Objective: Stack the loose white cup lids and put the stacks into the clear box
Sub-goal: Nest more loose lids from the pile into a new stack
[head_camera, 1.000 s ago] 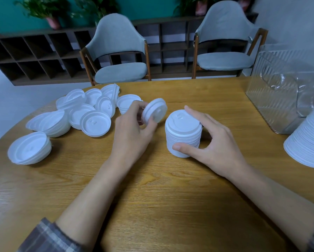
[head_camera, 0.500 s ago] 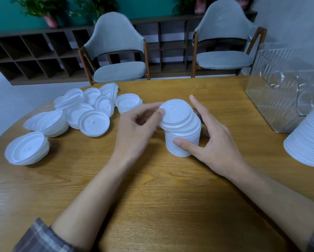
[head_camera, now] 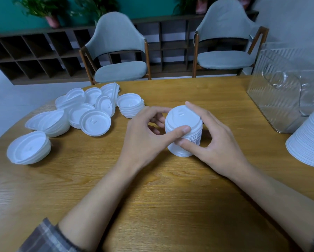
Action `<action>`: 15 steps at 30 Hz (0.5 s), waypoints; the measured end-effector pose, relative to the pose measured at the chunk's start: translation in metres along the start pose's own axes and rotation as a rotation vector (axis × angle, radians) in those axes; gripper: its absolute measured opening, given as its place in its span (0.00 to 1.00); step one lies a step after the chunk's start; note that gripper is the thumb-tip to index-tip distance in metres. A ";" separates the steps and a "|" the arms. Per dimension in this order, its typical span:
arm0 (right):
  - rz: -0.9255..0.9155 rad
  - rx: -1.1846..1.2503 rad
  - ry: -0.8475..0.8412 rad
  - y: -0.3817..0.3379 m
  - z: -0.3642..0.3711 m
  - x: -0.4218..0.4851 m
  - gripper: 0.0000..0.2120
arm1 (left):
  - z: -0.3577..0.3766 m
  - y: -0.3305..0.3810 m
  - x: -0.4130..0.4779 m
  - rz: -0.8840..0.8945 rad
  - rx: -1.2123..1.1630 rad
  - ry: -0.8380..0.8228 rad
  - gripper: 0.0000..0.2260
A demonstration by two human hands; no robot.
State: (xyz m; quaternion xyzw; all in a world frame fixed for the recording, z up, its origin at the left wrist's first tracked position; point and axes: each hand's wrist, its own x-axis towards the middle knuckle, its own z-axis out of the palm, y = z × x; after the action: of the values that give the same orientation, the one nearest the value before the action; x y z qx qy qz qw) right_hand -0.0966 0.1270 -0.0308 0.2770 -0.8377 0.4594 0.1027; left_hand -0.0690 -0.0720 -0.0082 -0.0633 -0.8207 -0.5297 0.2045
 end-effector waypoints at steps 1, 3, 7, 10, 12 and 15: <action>0.002 -0.002 -0.003 0.000 0.000 0.000 0.40 | 0.000 0.000 0.000 0.005 0.009 0.003 0.18; 0.005 -0.002 -0.010 -0.001 -0.001 0.000 0.40 | 0.002 0.000 -0.001 0.007 0.020 0.009 0.19; 0.009 0.011 -0.019 -0.001 -0.001 0.000 0.40 | 0.001 -0.001 0.000 -0.004 0.043 -0.008 0.17; 0.013 0.014 -0.032 0.000 0.000 0.000 0.41 | -0.001 -0.003 0.002 -0.018 0.055 -0.047 0.17; 0.014 0.010 -0.039 0.001 0.000 0.001 0.41 | -0.002 -0.006 0.003 0.000 0.066 -0.076 0.17; 0.004 -0.004 -0.034 0.001 0.001 0.001 0.40 | -0.006 -0.011 0.007 0.062 0.102 -0.053 0.15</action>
State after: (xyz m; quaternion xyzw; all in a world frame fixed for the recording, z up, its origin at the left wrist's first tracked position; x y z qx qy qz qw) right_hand -0.0985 0.1264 -0.0313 0.2831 -0.8408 0.4529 0.0882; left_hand -0.0777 -0.0832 -0.0128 -0.0925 -0.8494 -0.4787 0.2020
